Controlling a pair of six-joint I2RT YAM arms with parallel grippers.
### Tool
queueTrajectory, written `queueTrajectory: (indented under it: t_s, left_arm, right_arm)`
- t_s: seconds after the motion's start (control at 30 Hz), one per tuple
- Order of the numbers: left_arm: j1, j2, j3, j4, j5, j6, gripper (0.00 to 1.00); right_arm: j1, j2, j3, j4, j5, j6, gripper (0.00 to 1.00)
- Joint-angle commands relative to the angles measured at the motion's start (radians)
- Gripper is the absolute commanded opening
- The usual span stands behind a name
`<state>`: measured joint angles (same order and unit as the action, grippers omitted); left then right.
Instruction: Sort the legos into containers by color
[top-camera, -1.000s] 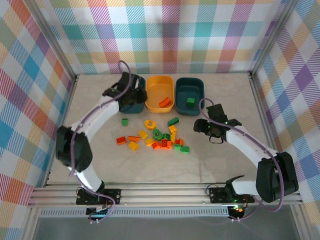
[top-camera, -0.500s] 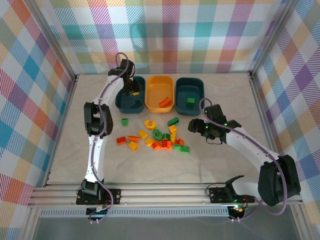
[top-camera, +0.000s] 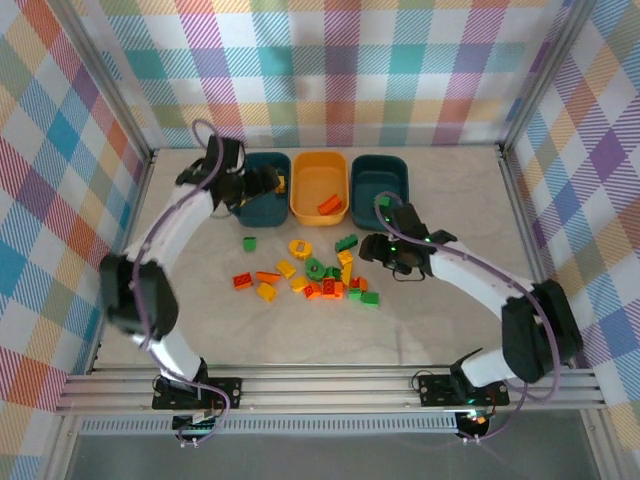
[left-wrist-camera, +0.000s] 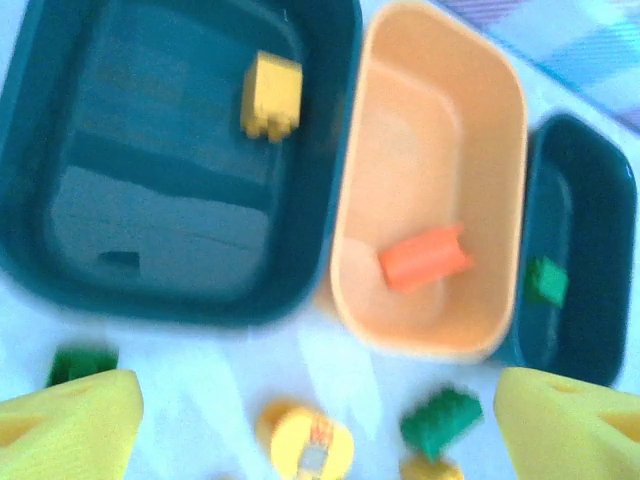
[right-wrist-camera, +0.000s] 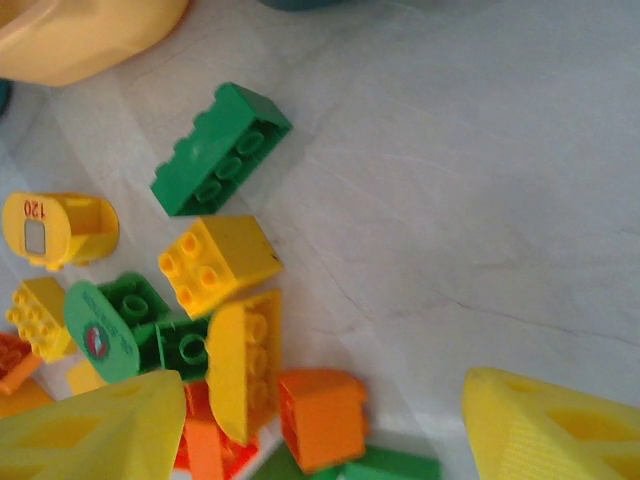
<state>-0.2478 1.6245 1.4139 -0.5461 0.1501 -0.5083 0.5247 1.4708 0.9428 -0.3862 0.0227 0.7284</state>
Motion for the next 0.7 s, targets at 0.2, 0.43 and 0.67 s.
queueTrajectory:
  t_s: [0.2,0.43,0.67]
  left_arm:
    - [-0.052,-0.286,-0.485,0.076,-0.084,-0.04,0.95]
    - [-0.051,-0.392,-0.513,0.035,-0.093,-0.024,0.95]
    - [-0.051,-0.391,-0.513,0.033,-0.089,-0.029,0.95]
  right_arm:
    - [0.034,0.313,0.274,0.058,0.084,0.165,0.7]
    - [0.04,0.45,0.396,-0.032,0.109,0.221,0.69]
    - [0.046,0.52,0.44,-0.037,0.075,0.255,0.62]
